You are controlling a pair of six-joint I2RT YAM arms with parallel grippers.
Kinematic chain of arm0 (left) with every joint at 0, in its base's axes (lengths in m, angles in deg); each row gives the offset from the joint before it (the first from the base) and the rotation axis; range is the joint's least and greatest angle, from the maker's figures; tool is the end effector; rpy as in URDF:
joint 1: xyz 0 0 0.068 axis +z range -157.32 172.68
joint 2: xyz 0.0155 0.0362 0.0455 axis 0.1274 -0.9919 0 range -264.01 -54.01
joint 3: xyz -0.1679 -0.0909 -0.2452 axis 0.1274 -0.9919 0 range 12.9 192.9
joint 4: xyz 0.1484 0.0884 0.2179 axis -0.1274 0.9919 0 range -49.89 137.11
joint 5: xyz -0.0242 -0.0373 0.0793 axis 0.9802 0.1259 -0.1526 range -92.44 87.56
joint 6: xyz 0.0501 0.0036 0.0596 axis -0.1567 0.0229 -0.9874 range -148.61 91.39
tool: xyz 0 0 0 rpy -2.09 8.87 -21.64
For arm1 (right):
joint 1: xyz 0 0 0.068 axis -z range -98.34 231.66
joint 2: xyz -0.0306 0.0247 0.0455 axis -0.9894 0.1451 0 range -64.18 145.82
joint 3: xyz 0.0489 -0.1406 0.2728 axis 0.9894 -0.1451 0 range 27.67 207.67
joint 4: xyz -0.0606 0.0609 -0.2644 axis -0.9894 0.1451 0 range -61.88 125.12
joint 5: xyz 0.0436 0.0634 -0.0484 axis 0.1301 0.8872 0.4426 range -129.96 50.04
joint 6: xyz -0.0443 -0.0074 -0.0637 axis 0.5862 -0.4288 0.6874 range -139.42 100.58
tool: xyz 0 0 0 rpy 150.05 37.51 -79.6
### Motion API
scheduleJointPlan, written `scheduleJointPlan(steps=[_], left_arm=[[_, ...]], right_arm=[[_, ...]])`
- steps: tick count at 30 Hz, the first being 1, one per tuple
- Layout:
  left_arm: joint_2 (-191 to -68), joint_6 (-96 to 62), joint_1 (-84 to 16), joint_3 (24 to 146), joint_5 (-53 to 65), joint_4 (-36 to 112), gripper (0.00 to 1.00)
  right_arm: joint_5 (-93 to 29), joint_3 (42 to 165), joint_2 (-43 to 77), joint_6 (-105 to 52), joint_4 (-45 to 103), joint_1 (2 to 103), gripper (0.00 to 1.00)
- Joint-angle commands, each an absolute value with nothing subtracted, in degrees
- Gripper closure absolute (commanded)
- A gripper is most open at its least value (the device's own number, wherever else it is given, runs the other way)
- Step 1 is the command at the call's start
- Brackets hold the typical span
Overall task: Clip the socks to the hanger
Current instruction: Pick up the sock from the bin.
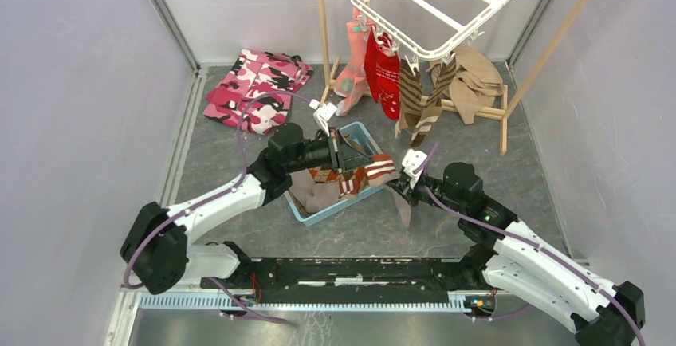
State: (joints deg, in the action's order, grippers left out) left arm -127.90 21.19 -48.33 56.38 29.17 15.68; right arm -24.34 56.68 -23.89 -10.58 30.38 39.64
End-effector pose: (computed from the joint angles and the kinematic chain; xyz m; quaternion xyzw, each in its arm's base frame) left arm 0.2207 -0.2382 0.3099 0.1270 0.7268 -0.6007 0.3080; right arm 0.1309 0.1420 0.2846 -0.4101 0.6667 0.2773 0.5571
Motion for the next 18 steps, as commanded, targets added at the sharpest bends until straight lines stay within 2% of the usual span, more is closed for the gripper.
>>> scheduleJointPlan(steps=[1,3,6,11,13,15,18], left_arm=[[-121.99,-0.31,-49.57,57.86,28.53,15.15,0.98],[-120.88,-6.32,-50.76,57.83,27.99,15.06,0.98],[-119.3,-17.64,-53.25,57.77,26.93,15.58,0.98],[-117.27,-34.24,-55.19,56.74,25.78,15.81,0.98],[-116.44,-39.36,-55.22,55.89,25.86,14.79,0.98],[-115.72,-43.18,-55.22,55.22,26.69,13.43,0.98],[-115.49,-44.99,-55.3,55.45,29.56,11.59,0.98]], right_arm=[[-22.12,55.23,-24.72,-11.96,29.54,39.3,0.91],[-20.89,54.64,-24.7,-12.7,28.68,39.3,0.86],[-18.92,54.23,-25.14,-13.63,28.56,39.31,0.72],[-16.89,54.39,-29.49,-15.07,28.56,39.33,0.32],[-17.02,54.92,-32.21,-15.74,28.56,39.31,0.2],[-17.08,55.71,-34.57,-16.18,28.55,39.29,0.12],[-17.52,56.87,-36.53,-16.69,28.55,39.32,0.1]])
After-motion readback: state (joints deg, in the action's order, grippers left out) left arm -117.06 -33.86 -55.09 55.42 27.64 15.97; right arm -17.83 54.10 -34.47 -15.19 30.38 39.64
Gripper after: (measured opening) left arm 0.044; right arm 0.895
